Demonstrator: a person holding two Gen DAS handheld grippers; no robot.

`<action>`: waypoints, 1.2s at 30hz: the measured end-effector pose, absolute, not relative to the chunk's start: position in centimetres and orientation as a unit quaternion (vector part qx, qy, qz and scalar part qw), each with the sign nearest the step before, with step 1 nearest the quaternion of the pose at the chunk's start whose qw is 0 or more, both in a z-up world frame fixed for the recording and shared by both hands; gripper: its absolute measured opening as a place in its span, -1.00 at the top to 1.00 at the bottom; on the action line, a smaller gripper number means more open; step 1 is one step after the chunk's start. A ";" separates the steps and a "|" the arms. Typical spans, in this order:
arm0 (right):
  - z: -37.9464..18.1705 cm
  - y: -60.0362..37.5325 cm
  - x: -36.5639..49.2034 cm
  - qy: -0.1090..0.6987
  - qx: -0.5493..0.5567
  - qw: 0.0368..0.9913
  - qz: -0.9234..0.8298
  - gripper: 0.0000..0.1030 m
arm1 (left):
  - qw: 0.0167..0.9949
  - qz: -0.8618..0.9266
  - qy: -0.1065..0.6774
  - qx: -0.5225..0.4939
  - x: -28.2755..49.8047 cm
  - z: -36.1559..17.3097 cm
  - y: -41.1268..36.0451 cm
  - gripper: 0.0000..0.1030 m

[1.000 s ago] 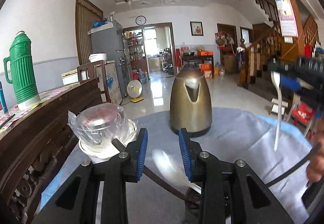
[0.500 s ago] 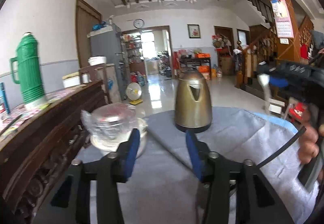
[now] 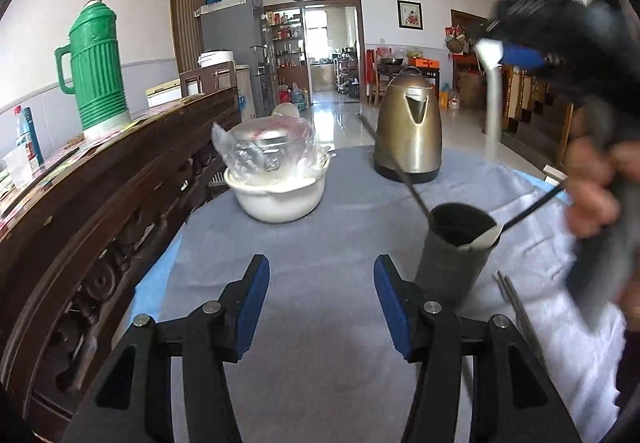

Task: Organize utensils
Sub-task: 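Lower the white spoon in the right tool into the grey cup and open it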

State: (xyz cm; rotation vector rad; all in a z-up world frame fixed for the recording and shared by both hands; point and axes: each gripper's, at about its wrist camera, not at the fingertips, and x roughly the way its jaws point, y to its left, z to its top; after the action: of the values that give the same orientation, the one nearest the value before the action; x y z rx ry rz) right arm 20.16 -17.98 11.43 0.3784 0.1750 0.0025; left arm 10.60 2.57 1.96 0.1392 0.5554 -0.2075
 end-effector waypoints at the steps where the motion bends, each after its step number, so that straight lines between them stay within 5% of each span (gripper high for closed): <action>1: 10.6 -16.9 20.9 0.094 0.169 0.981 -0.017 0.38 | 0.953 -0.102 0.276 0.067 10.3 1.8 3.2 -0.08; 17: 4.6 -13.4 24.1 0.159 0.063 0.980 -0.100 0.35 | 0.953 -0.087 0.284 0.049 10.5 1.1 6.5 -0.08; 23: 5.2 -14.6 20.2 0.174 0.106 0.977 -0.059 0.34 | 0.951 -0.083 0.293 0.046 9.8 1.4 6.8 -0.08; 26: 5.9 -15.2 18.8 0.187 0.117 0.974 -0.045 -0.01 | 0.950 -0.086 0.297 0.051 9.3 1.7 6.4 -0.08; 36: 10.1 -18.8 7.5 0.143 0.140 0.979 -0.029 -0.01 | 0.927 -0.104 0.351 0.081 6.9 1.6 4.2 -0.14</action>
State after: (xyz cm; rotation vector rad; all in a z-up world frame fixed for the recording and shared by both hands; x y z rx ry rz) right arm 7.49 -18.83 10.13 0.2817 0.2883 -0.0579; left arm 6.87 4.18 1.58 0.1651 0.7205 -0.2128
